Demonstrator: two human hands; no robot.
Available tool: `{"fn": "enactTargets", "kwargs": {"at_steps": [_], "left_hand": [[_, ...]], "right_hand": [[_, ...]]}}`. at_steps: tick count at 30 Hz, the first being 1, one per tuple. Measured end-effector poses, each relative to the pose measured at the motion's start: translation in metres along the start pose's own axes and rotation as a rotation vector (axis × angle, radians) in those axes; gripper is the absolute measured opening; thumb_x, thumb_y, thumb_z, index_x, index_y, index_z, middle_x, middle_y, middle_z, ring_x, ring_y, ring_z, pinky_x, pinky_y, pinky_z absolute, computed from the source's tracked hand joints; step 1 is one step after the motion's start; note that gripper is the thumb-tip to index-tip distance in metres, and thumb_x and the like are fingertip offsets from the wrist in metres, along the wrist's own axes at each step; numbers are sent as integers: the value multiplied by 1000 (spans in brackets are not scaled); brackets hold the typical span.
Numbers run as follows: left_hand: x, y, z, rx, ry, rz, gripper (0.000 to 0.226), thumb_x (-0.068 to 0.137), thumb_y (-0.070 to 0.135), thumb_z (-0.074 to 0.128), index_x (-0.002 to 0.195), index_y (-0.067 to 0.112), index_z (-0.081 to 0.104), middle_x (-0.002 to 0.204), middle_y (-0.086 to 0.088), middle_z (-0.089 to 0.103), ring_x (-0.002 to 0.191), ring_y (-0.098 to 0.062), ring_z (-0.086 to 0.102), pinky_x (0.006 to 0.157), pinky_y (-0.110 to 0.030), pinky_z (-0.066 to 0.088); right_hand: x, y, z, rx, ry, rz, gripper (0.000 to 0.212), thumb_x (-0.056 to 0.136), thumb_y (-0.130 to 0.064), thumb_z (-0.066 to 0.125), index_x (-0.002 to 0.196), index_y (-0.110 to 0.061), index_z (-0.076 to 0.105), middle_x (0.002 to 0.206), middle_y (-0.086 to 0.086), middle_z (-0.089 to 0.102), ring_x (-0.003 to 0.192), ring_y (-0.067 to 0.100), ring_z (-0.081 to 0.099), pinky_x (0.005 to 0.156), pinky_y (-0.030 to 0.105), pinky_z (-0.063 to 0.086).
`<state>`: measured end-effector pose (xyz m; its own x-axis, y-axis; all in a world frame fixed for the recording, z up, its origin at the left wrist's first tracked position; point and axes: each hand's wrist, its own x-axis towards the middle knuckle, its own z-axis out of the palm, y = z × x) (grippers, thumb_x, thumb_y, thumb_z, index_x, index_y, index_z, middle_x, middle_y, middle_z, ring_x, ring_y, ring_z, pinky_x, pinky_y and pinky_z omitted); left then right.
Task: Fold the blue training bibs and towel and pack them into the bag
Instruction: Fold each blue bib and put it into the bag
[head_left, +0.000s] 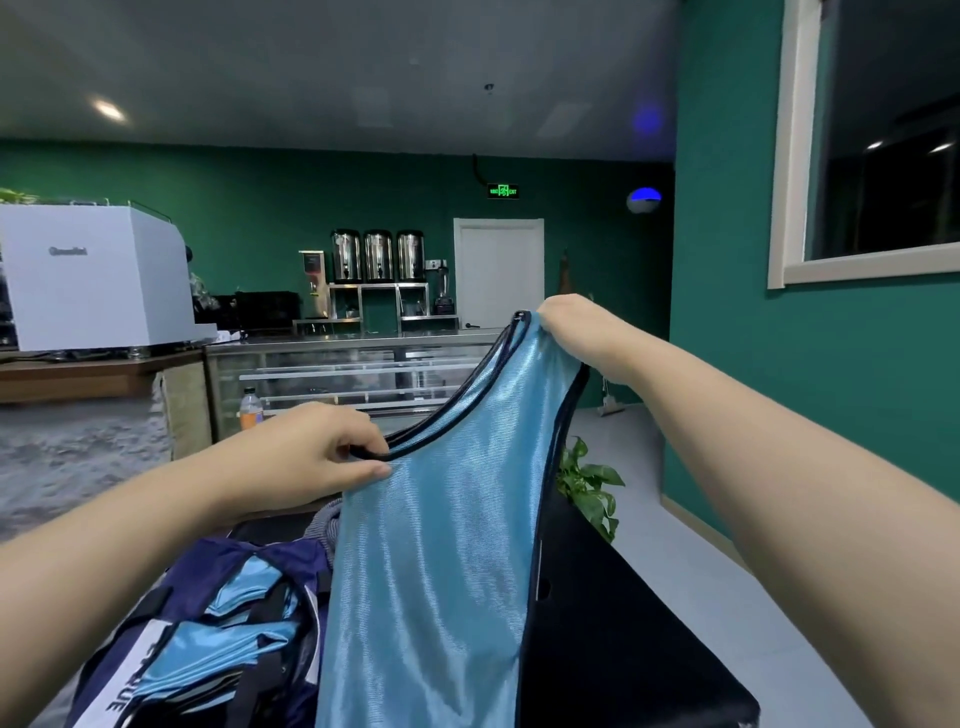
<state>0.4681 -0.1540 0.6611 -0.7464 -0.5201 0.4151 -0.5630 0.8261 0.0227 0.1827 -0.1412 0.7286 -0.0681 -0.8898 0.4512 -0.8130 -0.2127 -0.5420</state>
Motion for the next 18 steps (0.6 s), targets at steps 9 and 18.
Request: {"fn": "enactTargets", "kwargs": {"at_steps": [9, 18], "left_hand": [[-1, -15, 8, -10, 17, -79, 63, 61, 94, 30, 80, 44, 62, 89, 30, 60, 85, 7, 56, 74, -20, 47], [-7, 10, 33, 146, -200, 71, 30, 93, 56, 35, 74, 33, 40, 78, 15, 49, 79, 5, 47, 72, -25, 38]], "right_hand": [[-7, -2, 7, 152, 26, -100, 27, 98, -36, 50, 85, -17, 63, 85, 11, 65, 71, 16, 53, 66, 30, 41], [-15, 10, 33, -200, 141, -148, 15, 99, -4, 28, 93, -11, 40, 74, -4, 43, 63, 14, 36, 53, 29, 27]]}}
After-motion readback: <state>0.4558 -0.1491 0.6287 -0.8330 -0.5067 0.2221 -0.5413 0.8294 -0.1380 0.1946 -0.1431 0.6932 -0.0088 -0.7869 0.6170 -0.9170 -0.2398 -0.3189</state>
